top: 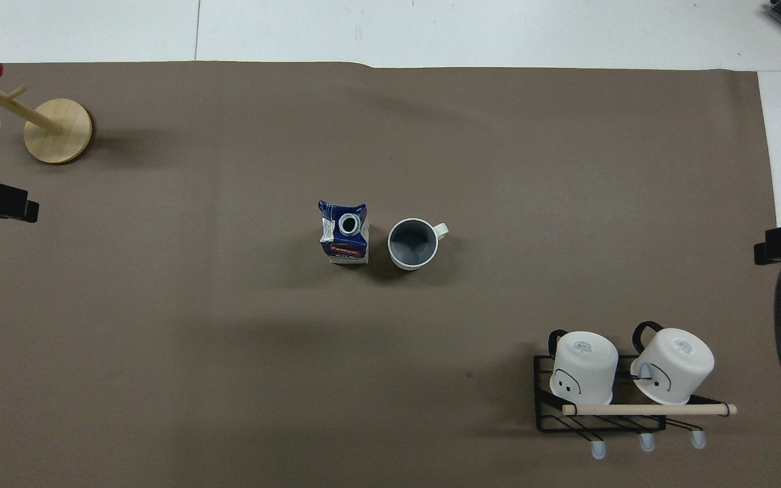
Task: Place cup and milk on table
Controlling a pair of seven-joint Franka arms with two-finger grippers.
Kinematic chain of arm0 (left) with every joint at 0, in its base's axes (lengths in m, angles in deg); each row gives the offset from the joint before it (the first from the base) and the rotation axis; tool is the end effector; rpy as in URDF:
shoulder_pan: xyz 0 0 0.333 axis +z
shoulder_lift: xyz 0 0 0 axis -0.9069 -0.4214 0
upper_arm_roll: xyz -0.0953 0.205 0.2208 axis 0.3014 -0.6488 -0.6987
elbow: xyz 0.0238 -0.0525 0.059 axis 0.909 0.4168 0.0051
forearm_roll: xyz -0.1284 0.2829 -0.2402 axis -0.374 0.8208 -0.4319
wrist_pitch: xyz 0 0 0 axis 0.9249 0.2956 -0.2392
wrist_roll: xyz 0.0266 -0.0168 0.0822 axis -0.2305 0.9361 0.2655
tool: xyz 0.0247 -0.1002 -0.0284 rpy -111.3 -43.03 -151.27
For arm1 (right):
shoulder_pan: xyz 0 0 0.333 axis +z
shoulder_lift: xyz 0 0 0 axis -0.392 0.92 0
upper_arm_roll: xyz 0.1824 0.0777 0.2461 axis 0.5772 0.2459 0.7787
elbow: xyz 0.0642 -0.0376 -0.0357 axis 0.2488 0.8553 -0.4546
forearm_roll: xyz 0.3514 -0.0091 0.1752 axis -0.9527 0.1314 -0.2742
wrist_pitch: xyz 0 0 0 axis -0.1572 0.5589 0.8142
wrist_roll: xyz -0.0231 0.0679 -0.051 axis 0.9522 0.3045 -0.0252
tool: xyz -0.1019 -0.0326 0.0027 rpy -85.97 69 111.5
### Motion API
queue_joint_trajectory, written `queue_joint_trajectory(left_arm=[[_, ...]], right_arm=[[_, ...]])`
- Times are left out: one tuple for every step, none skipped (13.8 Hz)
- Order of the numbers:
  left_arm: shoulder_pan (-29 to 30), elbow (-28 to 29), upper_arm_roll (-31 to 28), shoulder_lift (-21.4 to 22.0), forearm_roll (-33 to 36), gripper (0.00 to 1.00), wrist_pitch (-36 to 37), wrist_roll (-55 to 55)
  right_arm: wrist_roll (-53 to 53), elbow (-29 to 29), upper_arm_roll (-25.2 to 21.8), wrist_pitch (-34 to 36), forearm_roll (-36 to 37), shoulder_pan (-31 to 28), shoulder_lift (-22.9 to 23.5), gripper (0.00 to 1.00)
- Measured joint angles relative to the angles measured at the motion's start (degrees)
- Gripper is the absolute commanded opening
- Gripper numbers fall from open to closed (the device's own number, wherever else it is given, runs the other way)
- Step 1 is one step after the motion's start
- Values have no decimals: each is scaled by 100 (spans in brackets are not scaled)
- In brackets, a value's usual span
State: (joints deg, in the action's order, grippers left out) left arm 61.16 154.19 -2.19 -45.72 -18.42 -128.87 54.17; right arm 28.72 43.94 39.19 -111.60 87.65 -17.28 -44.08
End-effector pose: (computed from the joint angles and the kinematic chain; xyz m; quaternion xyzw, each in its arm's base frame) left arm 0.5482 -0.0258 0.6656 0.9974 -0.0654 0.0204 0.0232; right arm 0.5080 -0.0198 0.6834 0.9983 -0.0568 -0.0072 0.0083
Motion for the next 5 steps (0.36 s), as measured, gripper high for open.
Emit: queue_joint_trajectory(left_arm=[[0,26,0,20,1,100,6,0],[0,46,0,39,1,100,8,0],[0,67,0,57,1,100,10,0],[0,90,0,73,1,100,12,0],[0,102,0,82,1,100,14,0]], right_arm=[[0,0,0,0,0,0,0,100],[0,0,0,0,0,0,0,100],[0,0,0,0,0,0,0,100],[0,0,0,0,0,0,0,100],[0,0,0,0,0,0,0,100]])
